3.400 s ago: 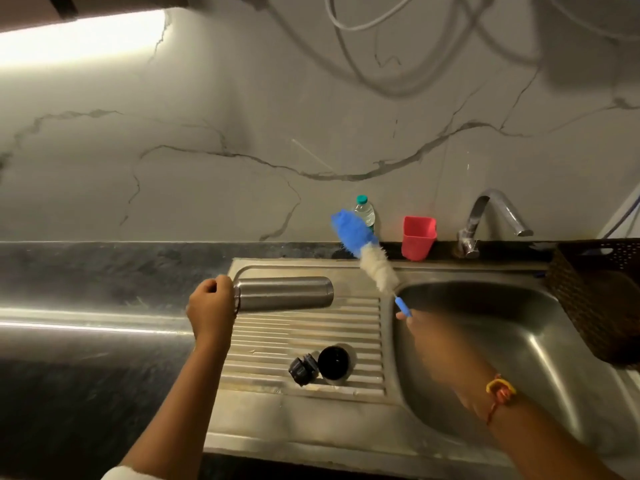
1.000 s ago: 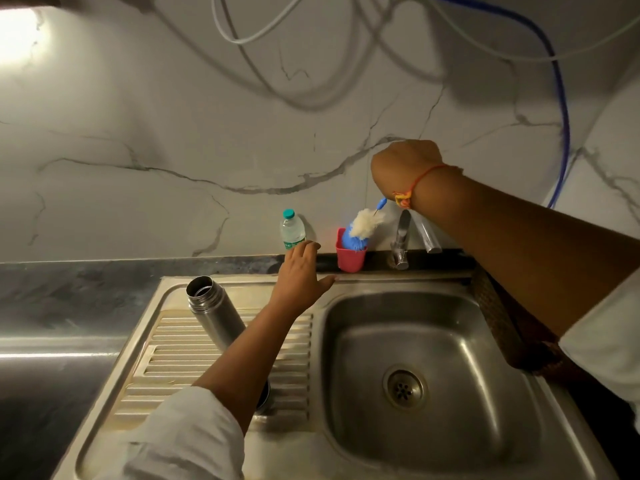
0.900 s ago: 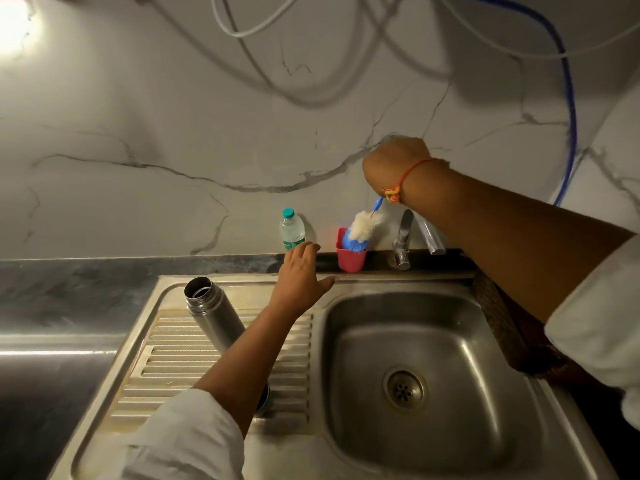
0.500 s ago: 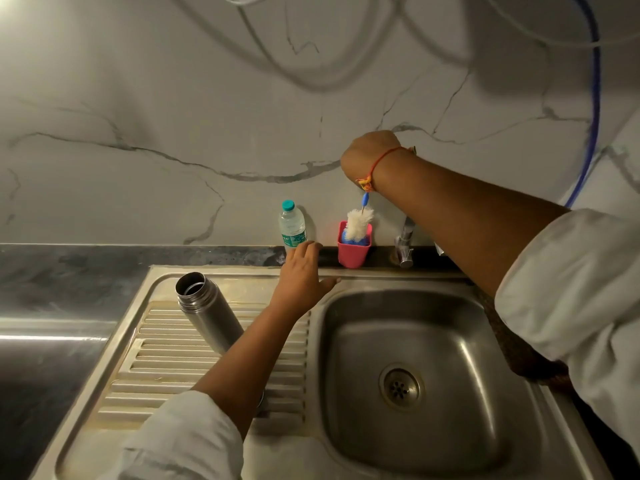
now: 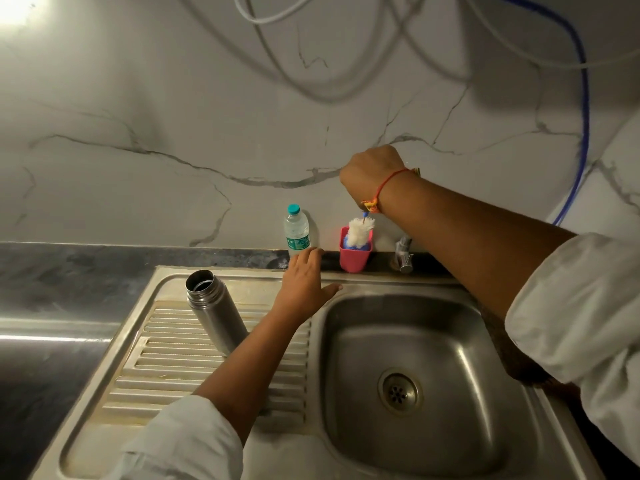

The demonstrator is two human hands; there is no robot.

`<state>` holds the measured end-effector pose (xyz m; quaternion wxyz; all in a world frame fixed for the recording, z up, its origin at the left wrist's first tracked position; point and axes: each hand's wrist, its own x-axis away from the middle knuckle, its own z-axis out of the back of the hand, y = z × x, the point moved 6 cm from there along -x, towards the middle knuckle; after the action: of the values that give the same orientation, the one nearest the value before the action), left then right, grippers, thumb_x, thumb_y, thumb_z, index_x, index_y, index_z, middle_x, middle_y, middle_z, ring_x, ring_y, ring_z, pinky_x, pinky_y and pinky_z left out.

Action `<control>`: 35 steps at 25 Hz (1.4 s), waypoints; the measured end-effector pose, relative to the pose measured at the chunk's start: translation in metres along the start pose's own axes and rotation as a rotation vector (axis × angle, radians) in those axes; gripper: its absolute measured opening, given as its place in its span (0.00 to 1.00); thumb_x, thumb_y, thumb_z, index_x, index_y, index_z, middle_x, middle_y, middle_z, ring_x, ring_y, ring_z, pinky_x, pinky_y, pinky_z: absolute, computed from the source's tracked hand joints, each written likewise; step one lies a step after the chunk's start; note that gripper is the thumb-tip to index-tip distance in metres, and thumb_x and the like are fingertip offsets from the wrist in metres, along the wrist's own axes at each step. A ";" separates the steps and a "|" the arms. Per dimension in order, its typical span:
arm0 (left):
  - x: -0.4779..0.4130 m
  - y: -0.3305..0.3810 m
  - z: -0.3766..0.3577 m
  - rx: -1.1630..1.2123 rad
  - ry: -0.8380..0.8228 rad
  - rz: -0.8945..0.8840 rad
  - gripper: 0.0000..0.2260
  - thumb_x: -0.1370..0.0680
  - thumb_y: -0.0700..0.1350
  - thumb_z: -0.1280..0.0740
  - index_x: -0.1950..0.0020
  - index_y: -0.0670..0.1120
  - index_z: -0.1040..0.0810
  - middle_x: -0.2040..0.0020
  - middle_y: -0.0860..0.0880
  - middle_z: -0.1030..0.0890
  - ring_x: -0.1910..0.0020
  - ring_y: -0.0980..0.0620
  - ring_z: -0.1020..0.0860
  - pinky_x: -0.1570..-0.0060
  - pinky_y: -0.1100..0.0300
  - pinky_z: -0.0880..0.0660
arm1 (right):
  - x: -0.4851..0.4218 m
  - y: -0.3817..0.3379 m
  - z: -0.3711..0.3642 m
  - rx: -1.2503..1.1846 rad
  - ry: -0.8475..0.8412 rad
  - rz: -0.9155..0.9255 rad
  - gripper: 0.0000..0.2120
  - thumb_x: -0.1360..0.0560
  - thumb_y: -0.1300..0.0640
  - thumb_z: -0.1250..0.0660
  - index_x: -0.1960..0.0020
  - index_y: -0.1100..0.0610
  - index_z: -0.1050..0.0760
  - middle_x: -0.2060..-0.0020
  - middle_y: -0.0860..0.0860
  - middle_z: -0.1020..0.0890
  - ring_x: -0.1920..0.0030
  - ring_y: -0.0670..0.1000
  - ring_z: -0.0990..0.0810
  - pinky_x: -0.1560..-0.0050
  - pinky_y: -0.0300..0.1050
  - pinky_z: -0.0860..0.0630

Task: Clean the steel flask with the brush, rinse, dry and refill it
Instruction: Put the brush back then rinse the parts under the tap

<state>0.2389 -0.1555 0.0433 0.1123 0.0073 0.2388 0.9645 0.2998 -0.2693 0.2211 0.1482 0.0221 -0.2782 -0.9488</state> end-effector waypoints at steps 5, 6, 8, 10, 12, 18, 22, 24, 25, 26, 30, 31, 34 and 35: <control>0.007 0.006 0.008 -0.005 0.008 -0.015 0.35 0.22 0.58 0.28 0.21 0.47 0.38 0.21 0.46 0.36 0.23 0.44 0.38 0.22 0.47 0.38 | 0.017 0.016 0.000 -0.072 0.017 -0.052 0.05 0.25 0.64 0.35 0.51 0.59 0.23 0.59 0.55 0.24 0.59 0.57 0.27 0.59 0.49 0.30; 0.008 0.007 0.010 -0.007 0.011 -0.018 0.35 0.22 0.58 0.28 0.21 0.47 0.38 0.21 0.46 0.36 0.22 0.44 0.38 0.22 0.47 0.38 | 0.018 0.019 -0.003 -0.102 0.036 -0.068 0.07 0.26 0.64 0.33 0.48 0.59 0.22 0.55 0.56 0.22 0.58 0.57 0.25 0.60 0.49 0.29; 0.011 0.009 0.012 -0.010 0.015 -0.023 0.35 0.22 0.58 0.28 0.21 0.47 0.38 0.21 0.46 0.36 0.22 0.44 0.38 0.22 0.47 0.38 | 0.025 0.024 -0.002 -0.141 0.143 -0.056 0.13 0.26 0.61 0.31 0.41 0.57 0.22 0.50 0.57 0.21 0.55 0.60 0.22 0.60 0.49 0.29; 0.015 0.009 0.014 -0.010 0.020 -0.030 0.35 0.22 0.58 0.28 0.21 0.47 0.38 0.20 0.46 0.36 0.22 0.44 0.39 0.22 0.47 0.38 | 0.034 0.031 0.001 -0.180 0.229 -0.081 0.18 0.27 0.55 0.28 0.38 0.55 0.25 0.47 0.58 0.22 0.50 0.61 0.22 0.58 0.50 0.28; 0.018 0.009 0.016 -0.013 0.025 -0.034 0.35 0.22 0.58 0.29 0.20 0.47 0.38 0.20 0.46 0.36 0.22 0.44 0.39 0.23 0.47 0.39 | 0.045 0.034 0.005 -0.150 0.311 -0.106 0.25 0.30 0.44 0.25 0.39 0.54 0.25 0.45 0.57 0.23 0.46 0.60 0.24 0.51 0.53 0.26; 0.038 0.008 0.023 0.002 0.076 -0.039 0.36 0.22 0.59 0.29 0.20 0.47 0.39 0.21 0.47 0.36 0.22 0.45 0.38 0.22 0.46 0.39 | 0.089 0.000 0.015 -0.158 0.577 -0.084 0.31 0.29 0.33 0.31 0.37 0.54 0.23 0.38 0.57 0.23 0.39 0.58 0.26 0.43 0.54 0.25; 0.083 -0.010 0.031 0.061 0.187 -0.120 0.31 0.23 0.56 0.27 0.25 0.45 0.31 0.26 0.46 0.28 0.26 0.45 0.32 0.26 0.49 0.35 | 0.122 -0.060 0.006 -0.413 0.640 -0.012 0.28 0.27 0.34 0.34 0.37 0.54 0.23 0.42 0.56 0.21 0.43 0.56 0.24 0.45 0.51 0.24; 0.116 -0.037 0.033 0.113 0.237 -0.095 0.24 0.23 0.53 0.27 0.30 0.46 0.26 0.32 0.47 0.23 0.31 0.48 0.28 0.31 0.52 0.31 | 0.131 -0.100 -0.011 -0.611 0.587 0.002 0.24 0.26 0.36 0.34 0.42 0.54 0.21 0.48 0.54 0.20 0.49 0.55 0.23 0.50 0.49 0.23; 0.133 -0.053 0.036 0.139 0.275 -0.070 0.19 0.22 0.51 0.26 0.34 0.46 0.22 0.36 0.48 0.21 0.35 0.49 0.26 0.35 0.55 0.29 | 0.132 -0.122 -0.025 -0.728 0.525 -0.012 0.20 0.26 0.38 0.33 0.47 0.54 0.19 0.52 0.53 0.20 0.52 0.55 0.22 0.53 0.49 0.24; 0.150 -0.072 0.037 0.158 0.314 -0.035 0.13 0.22 0.49 0.26 0.40 0.46 0.19 0.40 0.49 0.19 0.40 0.50 0.23 0.39 0.58 0.27 | 0.132 -0.147 -0.042 -0.860 0.422 -0.015 0.17 0.25 0.41 0.32 0.52 0.55 0.18 0.54 0.53 0.20 0.54 0.56 0.21 0.56 0.47 0.25; 0.204 -0.148 0.022 0.150 0.313 0.165 0.07 0.23 0.47 0.25 0.49 0.45 0.17 0.48 0.51 0.19 0.48 0.49 0.21 0.47 0.55 0.25 | 0.137 -0.250 -0.102 -1.143 -0.068 0.068 0.11 0.23 0.50 0.31 0.44 0.54 0.20 0.45 0.55 0.20 0.44 0.59 0.21 0.47 0.48 0.25; 0.212 -0.161 0.014 0.131 0.262 0.198 0.11 0.24 0.49 0.24 0.46 0.45 0.17 0.46 0.50 0.19 0.46 0.48 0.21 0.46 0.54 0.25 | 0.141 -0.270 -0.111 -1.133 -0.151 0.111 0.19 0.25 0.48 0.29 0.36 0.53 0.24 0.40 0.55 0.22 0.40 0.58 0.22 0.42 0.48 0.25; 0.222 -0.178 -0.005 0.069 0.111 0.216 0.24 0.30 0.52 0.19 0.38 0.45 0.20 0.40 0.48 0.20 0.42 0.46 0.23 0.44 0.52 0.25 | 0.143 -0.309 -0.126 -1.095 -0.212 0.183 0.42 0.33 0.44 0.23 0.24 0.50 0.37 0.31 0.54 0.28 0.33 0.57 0.27 0.34 0.51 0.27; 0.222 -0.178 -0.009 0.046 0.095 0.190 0.27 0.32 0.51 0.18 0.38 0.45 0.20 0.39 0.47 0.20 0.42 0.45 0.23 0.44 0.51 0.25 | 0.141 -0.316 -0.130 -1.094 -0.205 0.183 0.45 0.34 0.44 0.22 0.24 0.50 0.38 0.30 0.53 0.29 0.32 0.57 0.28 0.33 0.53 0.28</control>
<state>0.0599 0.0427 -0.0554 0.0087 -0.0131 0.2642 0.9643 0.0964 -0.1248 -0.0518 0.1919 -0.1743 0.2406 -0.9354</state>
